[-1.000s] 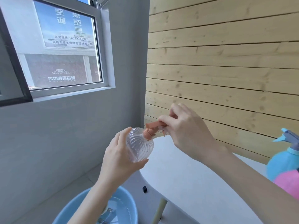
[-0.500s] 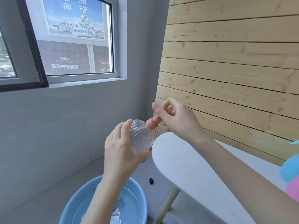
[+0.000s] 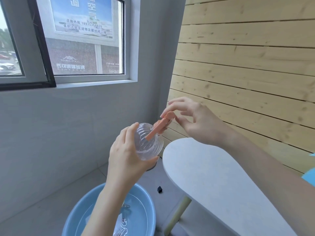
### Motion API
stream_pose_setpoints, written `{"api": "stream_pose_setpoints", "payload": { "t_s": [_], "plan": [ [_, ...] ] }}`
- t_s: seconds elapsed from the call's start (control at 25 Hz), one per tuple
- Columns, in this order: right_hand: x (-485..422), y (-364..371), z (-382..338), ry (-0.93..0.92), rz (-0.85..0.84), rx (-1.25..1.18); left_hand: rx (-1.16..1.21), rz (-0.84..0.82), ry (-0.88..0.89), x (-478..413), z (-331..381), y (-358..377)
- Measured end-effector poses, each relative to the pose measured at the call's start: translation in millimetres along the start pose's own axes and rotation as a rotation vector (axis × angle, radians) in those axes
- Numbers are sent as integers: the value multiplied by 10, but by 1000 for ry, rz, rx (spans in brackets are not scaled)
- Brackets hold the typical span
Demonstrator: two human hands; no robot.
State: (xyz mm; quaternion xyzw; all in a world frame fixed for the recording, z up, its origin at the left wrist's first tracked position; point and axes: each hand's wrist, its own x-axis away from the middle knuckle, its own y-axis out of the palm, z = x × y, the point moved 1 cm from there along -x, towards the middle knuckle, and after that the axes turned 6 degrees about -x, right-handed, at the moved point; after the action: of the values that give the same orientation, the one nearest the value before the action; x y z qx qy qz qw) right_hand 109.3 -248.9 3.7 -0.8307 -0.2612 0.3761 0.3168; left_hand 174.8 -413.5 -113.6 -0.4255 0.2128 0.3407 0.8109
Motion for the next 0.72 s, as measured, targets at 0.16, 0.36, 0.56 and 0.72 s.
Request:
{"api": "stream_pose_setpoints", "payload": {
  "t_s": [0.16,0.36,0.56,0.72],
  "plan": [
    [8,-15,-32,49,72,18,2,16,-2,6,-1,-14],
    [-10,-38,-118,135,52,-208,-16,71,17,-5,-24,-44],
    [-45,14,-26,-109,-16,231,-25,41,2,4,-24,-57],
    [-44,60,33,-331,111,418,-2,39,0,1,-17,-57]
  ]
}}
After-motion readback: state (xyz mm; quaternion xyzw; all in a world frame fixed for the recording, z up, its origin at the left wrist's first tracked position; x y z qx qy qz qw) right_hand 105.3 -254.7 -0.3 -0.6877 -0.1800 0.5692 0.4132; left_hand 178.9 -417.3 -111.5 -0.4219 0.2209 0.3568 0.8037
